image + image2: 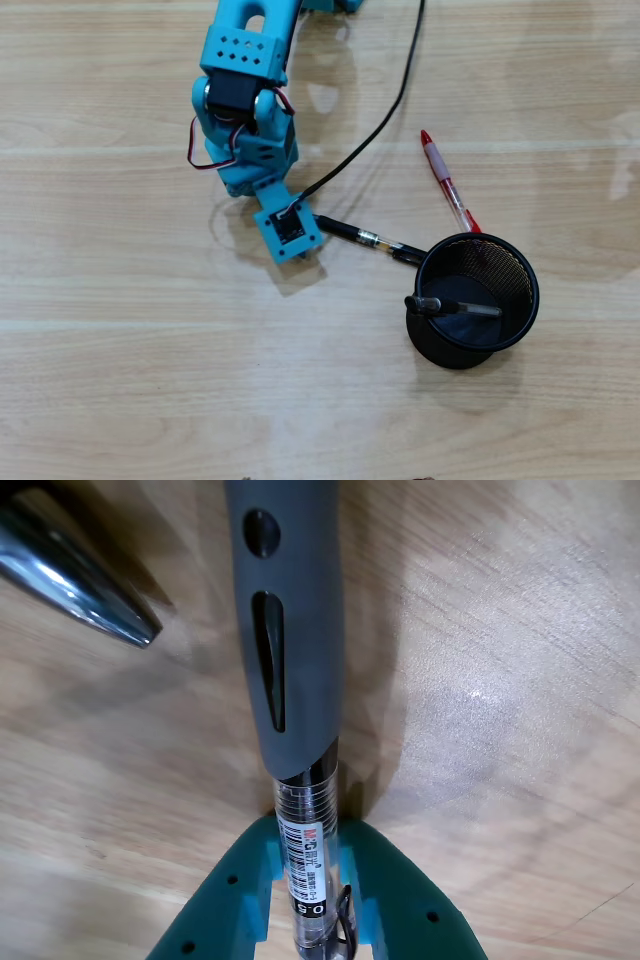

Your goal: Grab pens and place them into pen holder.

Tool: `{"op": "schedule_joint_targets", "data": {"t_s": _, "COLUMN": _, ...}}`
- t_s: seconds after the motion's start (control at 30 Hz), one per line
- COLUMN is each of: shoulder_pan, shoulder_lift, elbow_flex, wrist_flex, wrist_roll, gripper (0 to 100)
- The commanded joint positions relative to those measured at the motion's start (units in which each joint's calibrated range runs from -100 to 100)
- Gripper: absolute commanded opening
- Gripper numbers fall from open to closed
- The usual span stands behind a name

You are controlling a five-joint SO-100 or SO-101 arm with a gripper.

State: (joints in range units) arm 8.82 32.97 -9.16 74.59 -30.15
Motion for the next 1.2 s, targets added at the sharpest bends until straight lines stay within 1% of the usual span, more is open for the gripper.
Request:
{"op": "schedule_joint_targets", "data": {"t_s": 0.0, "shoulder_pan": 2.1, "shoulder_lift": -5.2, "elbow_flex": -2.9, "wrist_flex": 1.7, "wrist_roll": 0.2, "gripper": 2}}
{"op": "schedule_joint_targets", "data": {"t_s": 0.17, "shoulder_pan": 2.6, "shoulder_lift": -12.9, "elbow_flex": -12.1, "wrist_flex": 5.0, "wrist_roll": 0.1, "gripper": 2}}
{"op": "schedule_joint_targets", "data": {"t_s": 0.27, "shoulder_pan": -0.5, "shoulder_lift": -18.8, "elbow_flex": -25.0, "wrist_flex": 6.8, "wrist_roll": -0.5, "gripper": 2}}
{"op": "schedule_joint_targets", "data": {"t_s": 0.3, "shoulder_pan": -1.7, "shoulder_lift": -19.6, "elbow_flex": -29.4, "wrist_flex": 6.8, "wrist_roll": -1.7, "gripper": 2}}
{"op": "schedule_joint_targets", "data": {"t_s": 0.33, "shoulder_pan": -5.4, "shoulder_lift": -19.9, "elbow_flex": -36.6, "wrist_flex": 6.0, "wrist_roll": -5.4, "gripper": 2}}
{"op": "schedule_joint_targets", "data": {"t_s": 0.43, "shoulder_pan": -11.8, "shoulder_lift": -18.5, "elbow_flex": -42.9, "wrist_flex": 5.7, "wrist_roll": -11.7, "gripper": 2}}
{"op": "schedule_joint_targets", "data": {"t_s": 0.53, "shoulder_pan": -18.7, "shoulder_lift": -17.6, "elbow_flex": -44.7, "wrist_flex": 1.3, "wrist_roll": -16.3, "gripper": 2}}
{"op": "schedule_joint_targets", "data": {"t_s": 0.6, "shoulder_pan": -23.1, "shoulder_lift": -16.2, "elbow_flex": -44.7, "wrist_flex": -4.2, "wrist_roll": -18.6, "gripper": 2}}
{"op": "schedule_joint_targets", "data": {"t_s": 0.63, "shoulder_pan": -26.5, "shoulder_lift": -14.0, "elbow_flex": -44.7, "wrist_flex": -9.6, "wrist_roll": -20.4, "gripper": 2}}
{"op": "schedule_joint_targets", "data": {"t_s": 0.7, "shoulder_pan": -28.8, "shoulder_lift": -11.7, "elbow_flex": -44.7, "wrist_flex": -13.6, "wrist_roll": -21.9, "gripper": 2}}
{"op": "schedule_joint_targets", "data": {"t_s": 0.97, "shoulder_pan": -32.7, "shoulder_lift": -3.0, "elbow_flex": -44.7, "wrist_flex": -28.7, "wrist_roll": -22.4, "gripper": 2}}
{"op": "schedule_joint_targets", "data": {"t_s": 1.03, "shoulder_pan": -32.7, "shoulder_lift": -1.4, "elbow_flex": -44.7, "wrist_flex": -30.1, "wrist_roll": -22.4, "gripper": 2}}
{"op": "schedule_joint_targets", "data": {"t_s": 1.17, "shoulder_pan": -32.3, "shoulder_lift": 1.1, "elbow_flex": -43.8, "wrist_flex": -29.6, "wrist_roll": -22.5, "gripper": 2}}
